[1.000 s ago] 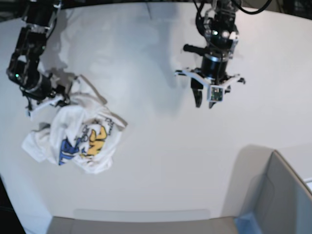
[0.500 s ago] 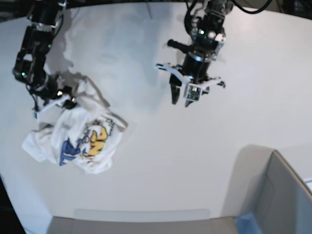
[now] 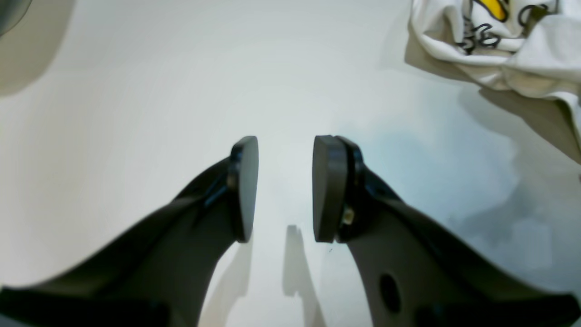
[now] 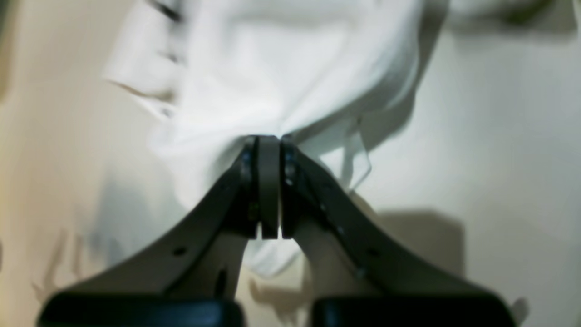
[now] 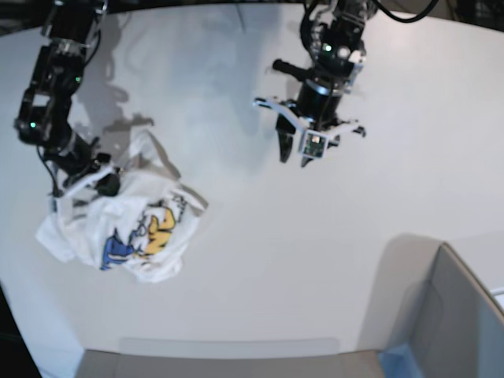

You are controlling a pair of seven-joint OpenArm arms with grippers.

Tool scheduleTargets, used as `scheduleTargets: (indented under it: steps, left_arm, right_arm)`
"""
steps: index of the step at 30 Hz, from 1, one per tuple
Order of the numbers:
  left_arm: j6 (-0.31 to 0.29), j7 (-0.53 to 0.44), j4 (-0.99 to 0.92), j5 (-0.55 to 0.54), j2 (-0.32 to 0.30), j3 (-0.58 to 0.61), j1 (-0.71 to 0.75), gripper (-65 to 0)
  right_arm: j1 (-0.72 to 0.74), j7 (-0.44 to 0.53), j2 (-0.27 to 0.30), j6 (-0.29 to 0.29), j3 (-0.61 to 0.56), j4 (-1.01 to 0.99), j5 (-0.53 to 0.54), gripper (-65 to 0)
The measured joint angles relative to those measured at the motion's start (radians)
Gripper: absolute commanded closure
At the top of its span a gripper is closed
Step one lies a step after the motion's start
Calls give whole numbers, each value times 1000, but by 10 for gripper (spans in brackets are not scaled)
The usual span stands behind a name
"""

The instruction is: Layout the t-shirt on the table in an organized manner, then fold the t-shirt properly

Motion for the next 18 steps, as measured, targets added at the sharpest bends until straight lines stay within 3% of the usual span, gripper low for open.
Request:
scheduleTargets:
  steps: [6, 12, 15, 18]
  left_arm:
    - [15, -4, 0, 0, 0, 45, -2, -213]
    - [3, -22, -90, 0, 5, 286, -97, -225]
    - [10, 2, -169, -1, 3, 374, -148, -236]
    - [10, 2, -183, -2, 15, 398, -179, -236]
  right_arm:
    - [-12, 5, 9, -2, 222, 237, -5, 0]
    - [-17, -1, 26, -1, 422, 243, -7, 0]
    - [-76, -8, 37, 2, 444, 243, -6, 0]
    - [-107, -111, 31, 29, 439, 239, -8, 0]
